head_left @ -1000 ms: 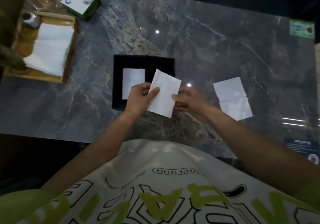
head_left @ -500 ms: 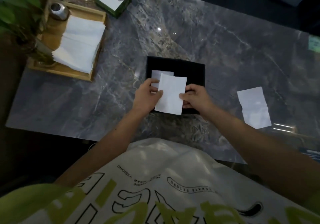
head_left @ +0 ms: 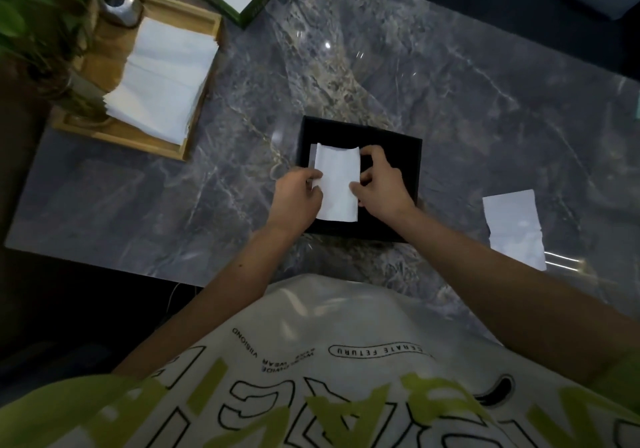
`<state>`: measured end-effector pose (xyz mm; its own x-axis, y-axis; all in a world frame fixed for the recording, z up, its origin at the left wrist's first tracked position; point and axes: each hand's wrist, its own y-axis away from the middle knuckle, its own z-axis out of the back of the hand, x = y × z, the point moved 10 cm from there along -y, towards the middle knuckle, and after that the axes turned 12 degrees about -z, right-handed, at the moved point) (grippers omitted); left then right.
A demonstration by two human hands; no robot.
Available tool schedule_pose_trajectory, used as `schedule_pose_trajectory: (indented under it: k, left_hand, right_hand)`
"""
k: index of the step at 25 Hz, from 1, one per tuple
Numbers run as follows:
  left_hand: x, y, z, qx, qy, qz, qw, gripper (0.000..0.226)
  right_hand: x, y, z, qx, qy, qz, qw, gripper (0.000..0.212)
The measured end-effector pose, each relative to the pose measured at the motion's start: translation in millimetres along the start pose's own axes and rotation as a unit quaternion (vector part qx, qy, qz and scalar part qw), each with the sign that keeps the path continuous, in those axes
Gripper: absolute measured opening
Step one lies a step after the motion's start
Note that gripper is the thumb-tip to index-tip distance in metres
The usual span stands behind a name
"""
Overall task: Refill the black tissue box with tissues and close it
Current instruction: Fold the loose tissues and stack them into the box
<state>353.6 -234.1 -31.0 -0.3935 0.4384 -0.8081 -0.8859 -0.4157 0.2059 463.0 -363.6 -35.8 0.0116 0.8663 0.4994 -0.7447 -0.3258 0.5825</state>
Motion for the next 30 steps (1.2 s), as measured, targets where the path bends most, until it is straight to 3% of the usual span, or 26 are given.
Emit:
schedule_pose_trajectory:
  k: [2, 7, 9, 13, 19, 26, 30]
  left_hand:
    - [2.1, -2.2, -4.2, 0.013, 0.004, 0.012, 1.0, 0.039]
    - [0.1, -6.9, -24.2, 0.078, -0.006, 0.011, 0.997, 0.037]
    - [0.3, -6.4, -31.9, 0.102, -0.004, 0.018, 0.995, 0.012]
    - [2.9, -9.4, -38.9, 0.109, -0.012, 0.03, 0.994, 0.008]
    - [9.0, -11.7, -48.4, 0.116, 0.005, 0.051, 0.992, 0.006]
    - [18.8, -11.2, -60.4, 0.159, -0.005, 0.089, 0.983, 0.034]
    - [17.5, -11.9, -60.7, 0.162, -0.005, 0.091, 0.983, 0.041]
  right_hand:
    - [5.2, -1.1, -1.1, -0.001, 0.011, 0.026, 1.0, 0.056]
    - [12.7, -5.6, -1.1, -0.034, 0.115, 0.048, 0.992, 0.02]
    - [15.1, -6.3, -4.1, -0.041, 0.163, 0.052, 0.984, 0.025]
    - [18.9, -8.3, -13.2, -0.017, 0.249, 0.062, 0.966, 0.037]
    - [23.7, -12.2, -23.2, 0.005, 0.329, 0.068, 0.942, 0.028]
    - [26.6, -12.5, -24.2, 0.008, 0.365, 0.084, 0.927, 0.015]
    - [27.9, -10.8, -27.0, 0.014, 0.382, 0.091, 0.919, 0.026]
